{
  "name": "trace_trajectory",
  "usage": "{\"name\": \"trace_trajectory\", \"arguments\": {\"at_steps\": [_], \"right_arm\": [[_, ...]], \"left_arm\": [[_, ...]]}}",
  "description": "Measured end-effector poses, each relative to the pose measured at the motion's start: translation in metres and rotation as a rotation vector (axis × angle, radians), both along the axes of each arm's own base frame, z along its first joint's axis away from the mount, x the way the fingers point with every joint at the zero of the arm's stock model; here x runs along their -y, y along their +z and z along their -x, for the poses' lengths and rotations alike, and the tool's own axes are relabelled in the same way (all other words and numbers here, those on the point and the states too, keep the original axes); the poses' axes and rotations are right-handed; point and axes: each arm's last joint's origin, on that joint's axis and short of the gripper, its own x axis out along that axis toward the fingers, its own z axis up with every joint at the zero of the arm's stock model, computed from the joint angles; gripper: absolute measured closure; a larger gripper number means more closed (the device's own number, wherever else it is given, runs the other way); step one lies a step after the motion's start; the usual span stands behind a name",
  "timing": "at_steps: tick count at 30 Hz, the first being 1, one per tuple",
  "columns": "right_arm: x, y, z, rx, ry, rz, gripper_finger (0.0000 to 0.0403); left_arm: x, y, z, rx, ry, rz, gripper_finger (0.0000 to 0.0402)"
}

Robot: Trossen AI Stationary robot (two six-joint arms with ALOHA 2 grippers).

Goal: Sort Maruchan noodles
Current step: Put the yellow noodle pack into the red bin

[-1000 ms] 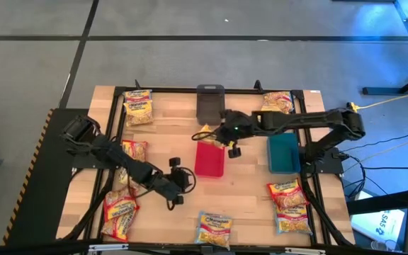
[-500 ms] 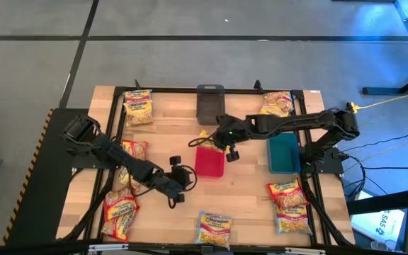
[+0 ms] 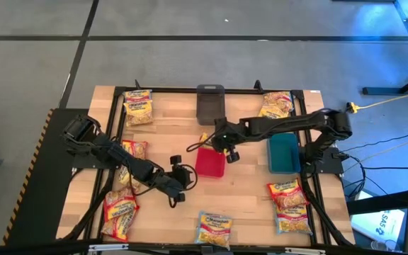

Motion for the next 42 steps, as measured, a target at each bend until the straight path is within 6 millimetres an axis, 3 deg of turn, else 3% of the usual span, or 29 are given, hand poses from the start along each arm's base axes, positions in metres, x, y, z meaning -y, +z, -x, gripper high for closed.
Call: {"name": "trace_trajectory", "arguments": {"at_steps": [9,16,23,31,35,42], "right_arm": [[0.001,-0.006,-0.002,-0.019,-0.015,0.028,0.0299],[0.002,-0.039,-0.013,-0.112,-0.035,0.056,0.0299],[0.003,-0.045,-0.019,-0.096,-0.069,0.068,0.0296],[0.005,-0.046,-0.021,-0.085,-0.105,0.114,0.0233],[0.005,-0.035,-0.023,-0.068,-0.141,0.091,0.0196],[0.007,-0.026,-0.024,-0.055,-0.194,0.107,0.0171]], "left_arm": [[-0.001,0.0,0.0,-0.001,0.001,0.0,0.0239],[-0.001,0.0,0.0,0.001,0.0,0.003,0.0239],[0.0,0.0,-0.001,0.003,-0.001,0.004,0.0239],[0.0,0.0,-0.001,0.003,-0.001,0.004,0.0239],[0.0,0.0,-0.001,0.003,-0.001,0.004,0.0239],[0.0,0.0,0.0,0.001,-0.005,0.007,0.0239]]}}
